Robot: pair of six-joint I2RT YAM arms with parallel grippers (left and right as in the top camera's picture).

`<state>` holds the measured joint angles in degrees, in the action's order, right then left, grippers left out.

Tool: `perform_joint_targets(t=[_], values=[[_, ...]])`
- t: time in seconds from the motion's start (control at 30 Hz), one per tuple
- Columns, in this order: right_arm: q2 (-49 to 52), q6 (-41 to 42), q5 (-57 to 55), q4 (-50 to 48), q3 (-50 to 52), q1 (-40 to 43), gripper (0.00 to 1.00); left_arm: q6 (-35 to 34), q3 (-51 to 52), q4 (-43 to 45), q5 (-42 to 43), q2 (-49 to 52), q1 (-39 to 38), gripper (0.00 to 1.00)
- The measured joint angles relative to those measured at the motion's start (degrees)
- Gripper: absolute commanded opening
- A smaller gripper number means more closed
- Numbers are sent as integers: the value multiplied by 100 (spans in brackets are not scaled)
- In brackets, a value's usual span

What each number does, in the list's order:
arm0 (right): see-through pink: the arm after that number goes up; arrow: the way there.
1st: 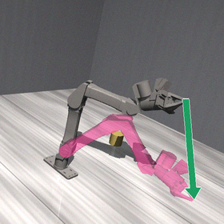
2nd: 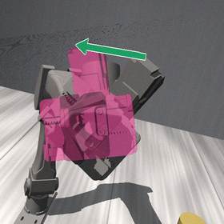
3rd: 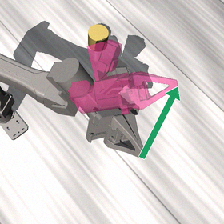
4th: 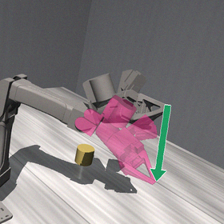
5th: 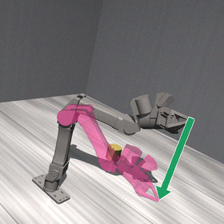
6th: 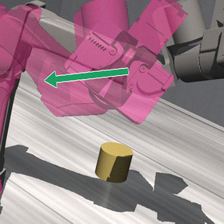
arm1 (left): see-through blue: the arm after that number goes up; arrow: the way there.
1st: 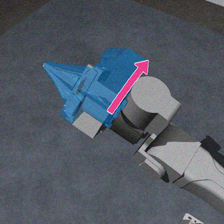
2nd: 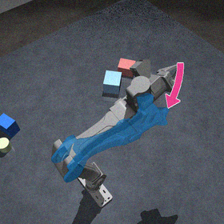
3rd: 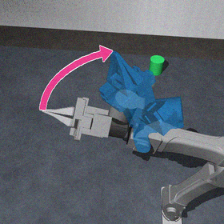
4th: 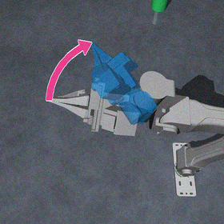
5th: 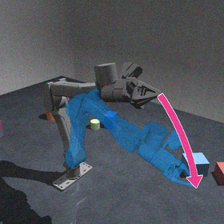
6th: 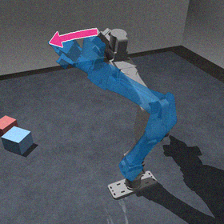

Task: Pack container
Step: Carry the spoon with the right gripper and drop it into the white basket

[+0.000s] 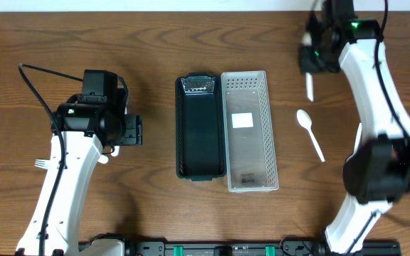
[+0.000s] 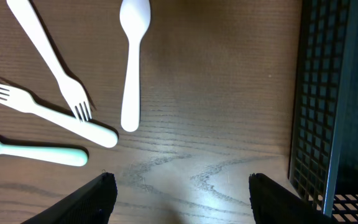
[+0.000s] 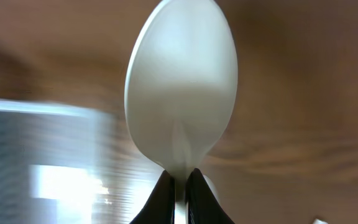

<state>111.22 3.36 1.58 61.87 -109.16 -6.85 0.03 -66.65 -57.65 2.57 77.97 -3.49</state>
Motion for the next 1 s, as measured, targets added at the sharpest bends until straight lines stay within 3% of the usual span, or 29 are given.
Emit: perform_joint_targets(t=[0.23, 0.53, 0.67, 0.97, 1.0], values=[[-435, 1622, 140, 173, 13, -1027, 1, 0, 0, 0, 0, 0, 0, 72], [238, 2299, -15, -4, 1381, -1672, 3, -2, 0, 0, 0, 0, 0, 72], [452, 2258, -35, -94, 1716, -1906, 30, -2, 0, 0, -2, 0, 0, 72], [461, 1648, -55, 105, 1410, -1982, 45, -2, 0, -2, 0, 0, 0, 72], [461, 1550, -76, 229, 1250, -1967, 51, 0, 0, -2, 0, 0, 0, 72]])
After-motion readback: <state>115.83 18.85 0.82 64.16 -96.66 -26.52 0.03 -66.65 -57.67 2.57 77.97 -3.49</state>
